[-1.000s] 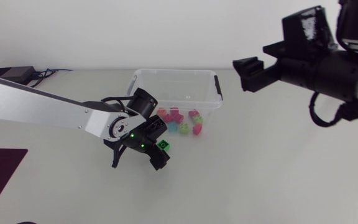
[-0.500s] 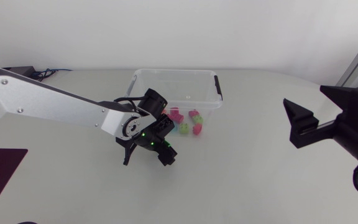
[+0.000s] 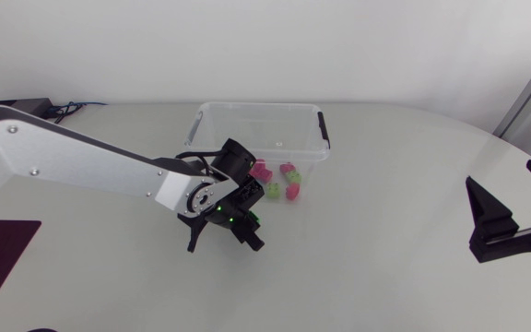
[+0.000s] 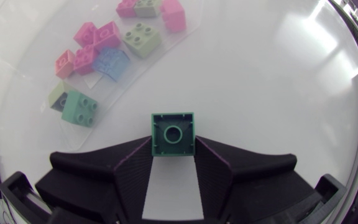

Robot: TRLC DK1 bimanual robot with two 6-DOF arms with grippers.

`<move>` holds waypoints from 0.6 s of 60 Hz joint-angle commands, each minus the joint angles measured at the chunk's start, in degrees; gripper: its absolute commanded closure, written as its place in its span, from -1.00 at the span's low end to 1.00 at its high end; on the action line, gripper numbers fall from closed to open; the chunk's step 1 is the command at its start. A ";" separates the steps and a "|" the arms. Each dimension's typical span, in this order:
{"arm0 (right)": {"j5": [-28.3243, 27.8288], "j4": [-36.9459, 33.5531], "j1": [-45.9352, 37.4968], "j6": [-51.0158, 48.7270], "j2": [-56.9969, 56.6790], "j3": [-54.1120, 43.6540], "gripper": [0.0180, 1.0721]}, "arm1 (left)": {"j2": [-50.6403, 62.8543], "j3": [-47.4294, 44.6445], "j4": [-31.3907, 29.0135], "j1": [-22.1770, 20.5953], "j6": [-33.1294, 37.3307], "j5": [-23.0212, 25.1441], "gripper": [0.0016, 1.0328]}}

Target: Pick up the duplo bricks and place them in the container

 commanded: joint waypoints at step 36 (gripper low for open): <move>0.62 0.93 1.73 -4.18 -6.05 -9.98 -0.90 | -26.27 -2.84 5.61 6.08 -4.66 -0.81 0.45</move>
